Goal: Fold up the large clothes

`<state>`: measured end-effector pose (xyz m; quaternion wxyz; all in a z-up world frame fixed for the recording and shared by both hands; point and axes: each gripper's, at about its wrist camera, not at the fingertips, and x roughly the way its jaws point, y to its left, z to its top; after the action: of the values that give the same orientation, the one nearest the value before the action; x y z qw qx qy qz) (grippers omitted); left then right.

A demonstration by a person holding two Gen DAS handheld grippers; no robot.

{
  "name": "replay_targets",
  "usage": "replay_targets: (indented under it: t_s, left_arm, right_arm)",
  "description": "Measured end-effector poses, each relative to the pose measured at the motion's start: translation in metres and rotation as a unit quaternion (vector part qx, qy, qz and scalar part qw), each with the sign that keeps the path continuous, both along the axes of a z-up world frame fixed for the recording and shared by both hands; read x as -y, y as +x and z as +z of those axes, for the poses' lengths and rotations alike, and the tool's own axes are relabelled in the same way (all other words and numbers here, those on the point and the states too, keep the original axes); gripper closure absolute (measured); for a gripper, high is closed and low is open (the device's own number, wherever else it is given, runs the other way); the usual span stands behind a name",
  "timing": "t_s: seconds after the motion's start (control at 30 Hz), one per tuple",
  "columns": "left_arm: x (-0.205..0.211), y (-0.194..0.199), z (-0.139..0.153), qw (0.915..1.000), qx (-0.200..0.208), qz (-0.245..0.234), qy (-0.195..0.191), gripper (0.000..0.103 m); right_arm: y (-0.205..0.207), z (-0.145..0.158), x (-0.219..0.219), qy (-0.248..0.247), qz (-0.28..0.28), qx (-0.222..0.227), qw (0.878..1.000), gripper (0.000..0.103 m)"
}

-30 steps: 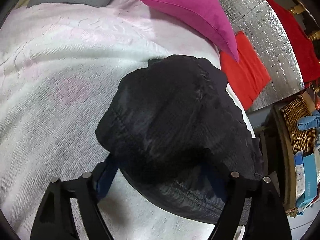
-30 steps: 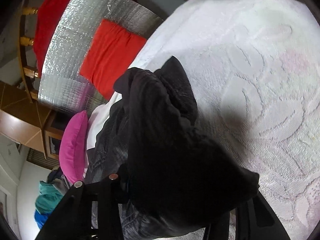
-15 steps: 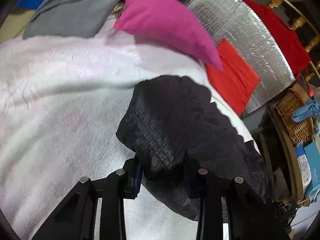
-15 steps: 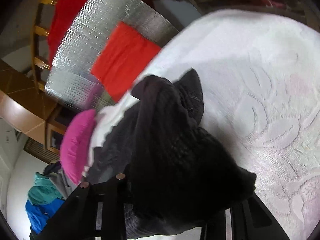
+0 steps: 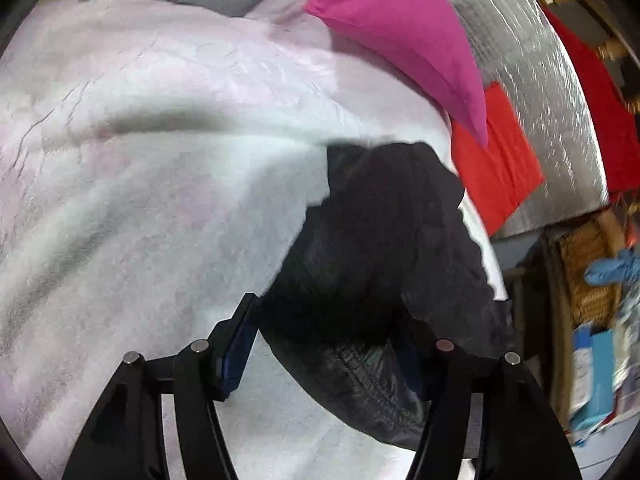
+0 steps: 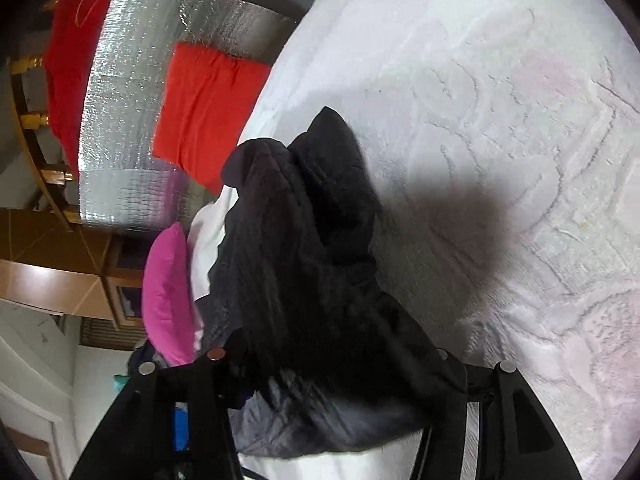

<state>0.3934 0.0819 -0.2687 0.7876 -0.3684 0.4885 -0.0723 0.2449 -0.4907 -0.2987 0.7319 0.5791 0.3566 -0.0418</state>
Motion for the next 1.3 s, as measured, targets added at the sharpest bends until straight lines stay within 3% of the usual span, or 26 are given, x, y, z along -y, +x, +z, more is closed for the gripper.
replay_targets:
  t_s: [0.07,0.13,0.27,0.33,0.43,0.5,0.6,0.7,0.73,0.93,1.03,1.07,1.1,1.2,1.27,1.3]
  left_arm:
    - [-0.013,-0.002,0.008,1.0000,0.009,-0.002,0.003,0.038]
    - [-0.026,-0.003,0.020,0.9983,0.029,0.011,0.050,0.038]
    - [-0.028,0.006,0.042,0.9896,0.075,0.026,0.120,0.032]
    - [-0.016,0.018,0.047,0.9849,0.093,-0.001,0.146,0.028]
    - [0.004,0.038,0.036,0.9817,0.077,-0.072,0.159,0.028]
    - [0.020,0.050,0.024,0.9806,0.057,-0.111,0.151,0.028]
    - [0.029,0.061,0.006,0.9806,0.029,-0.149,0.124,0.027]
    - [0.027,0.071,-0.003,0.9838,0.023,-0.153,0.091,0.025]
    - [0.026,0.077,-0.007,0.9848,0.019,-0.156,0.073,0.024]
    - [0.032,0.098,-0.018,0.9846,0.013,-0.173,0.019,0.023]
    - [0.040,0.099,-0.022,0.9794,0.004,-0.194,-0.055,0.023]
    - [0.041,0.099,-0.023,0.9799,0.002,-0.193,-0.050,0.023]
    - [0.045,0.099,-0.023,0.9806,-0.001,-0.193,-0.036,0.023]
    - [0.044,0.096,-0.021,0.9823,0.002,-0.182,-0.042,0.024]
    - [0.040,0.091,-0.020,0.9848,-0.002,-0.170,-0.038,0.047]
    - [0.037,0.088,-0.018,0.9858,-0.002,-0.165,-0.033,0.051]
  right_arm:
    - [-0.007,0.005,0.007,0.002,0.009,-0.001,1.000,0.045]
    - [-0.017,0.016,0.016,-0.008,0.021,-0.003,1.000,0.045]
    - [-0.043,0.055,0.036,-0.122,-0.024,0.007,0.992,0.040]
    - [-0.042,0.071,0.041,-0.175,-0.035,0.029,0.984,0.029]
    - [-0.006,0.067,0.031,-0.179,0.016,0.029,0.983,0.029]
    - [0.015,0.054,0.027,-0.176,0.055,0.008,0.983,0.029]
    - [0.043,0.030,0.033,-0.184,0.068,-0.028,0.980,0.028]
    - [0.060,0.001,0.047,-0.102,0.083,-0.007,0.991,0.027]
    - [0.064,-0.007,0.050,-0.078,0.088,0.006,0.993,0.021]
    - [0.078,-0.018,0.049,-0.015,0.118,0.054,0.991,0.017]
    - [0.086,-0.014,0.027,-0.036,0.150,0.054,0.987,0.018]
    - [0.091,-0.012,0.019,-0.046,0.159,0.051,0.985,0.019]
    - [0.092,-0.010,0.017,-0.056,0.160,0.048,0.984,0.024]
    - [0.096,-0.005,0.008,-0.094,0.154,0.030,0.983,0.050]
    - [0.090,-0.005,0.012,-0.089,0.141,0.033,0.985,0.057]
    - [0.090,-0.004,0.012,-0.092,0.138,0.033,0.986,0.060]
